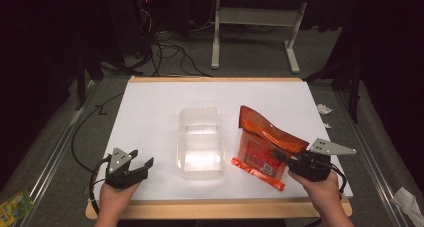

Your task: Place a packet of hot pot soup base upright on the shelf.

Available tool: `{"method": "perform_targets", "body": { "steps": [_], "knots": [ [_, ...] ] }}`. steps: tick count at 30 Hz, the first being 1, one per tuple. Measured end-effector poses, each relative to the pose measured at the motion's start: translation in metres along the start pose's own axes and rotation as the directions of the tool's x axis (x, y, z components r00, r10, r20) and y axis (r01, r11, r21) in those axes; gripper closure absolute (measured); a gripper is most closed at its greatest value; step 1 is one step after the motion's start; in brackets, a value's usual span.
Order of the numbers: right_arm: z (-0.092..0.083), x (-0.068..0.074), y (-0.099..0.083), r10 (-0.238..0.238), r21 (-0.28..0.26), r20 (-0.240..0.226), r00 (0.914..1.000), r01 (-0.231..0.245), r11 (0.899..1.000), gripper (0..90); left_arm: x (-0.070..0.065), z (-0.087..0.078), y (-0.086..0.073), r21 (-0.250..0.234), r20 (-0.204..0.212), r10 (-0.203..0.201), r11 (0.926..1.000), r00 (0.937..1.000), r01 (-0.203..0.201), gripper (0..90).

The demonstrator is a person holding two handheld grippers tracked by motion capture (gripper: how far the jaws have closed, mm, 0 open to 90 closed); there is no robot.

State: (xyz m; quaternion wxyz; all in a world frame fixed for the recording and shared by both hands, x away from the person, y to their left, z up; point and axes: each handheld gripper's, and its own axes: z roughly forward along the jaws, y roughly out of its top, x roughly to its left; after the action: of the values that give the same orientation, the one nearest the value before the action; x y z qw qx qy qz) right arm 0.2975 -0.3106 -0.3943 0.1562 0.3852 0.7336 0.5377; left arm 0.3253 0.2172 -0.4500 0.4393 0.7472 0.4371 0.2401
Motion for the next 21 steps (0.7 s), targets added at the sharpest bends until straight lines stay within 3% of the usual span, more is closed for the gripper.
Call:
{"method": "perform_targets", "body": {
  "steps": [11,21],
  "knots": [
    [-0.011,0.006,0.019,0.004,-0.107,0.057,0.9983,0.003,0.994,72.7,-0.001,0.002,0.001,-0.024,0.025,-0.003,0.9997,0.9997,0.004,35.4],
    [-0.007,0.011,0.035,0.011,-0.130,0.101,0.9948,0.003,0.991,72.7,-0.002,0.003,0.005,-0.046,0.032,-0.002,0.9990,0.9995,0.003,35.1]
  ]
}}
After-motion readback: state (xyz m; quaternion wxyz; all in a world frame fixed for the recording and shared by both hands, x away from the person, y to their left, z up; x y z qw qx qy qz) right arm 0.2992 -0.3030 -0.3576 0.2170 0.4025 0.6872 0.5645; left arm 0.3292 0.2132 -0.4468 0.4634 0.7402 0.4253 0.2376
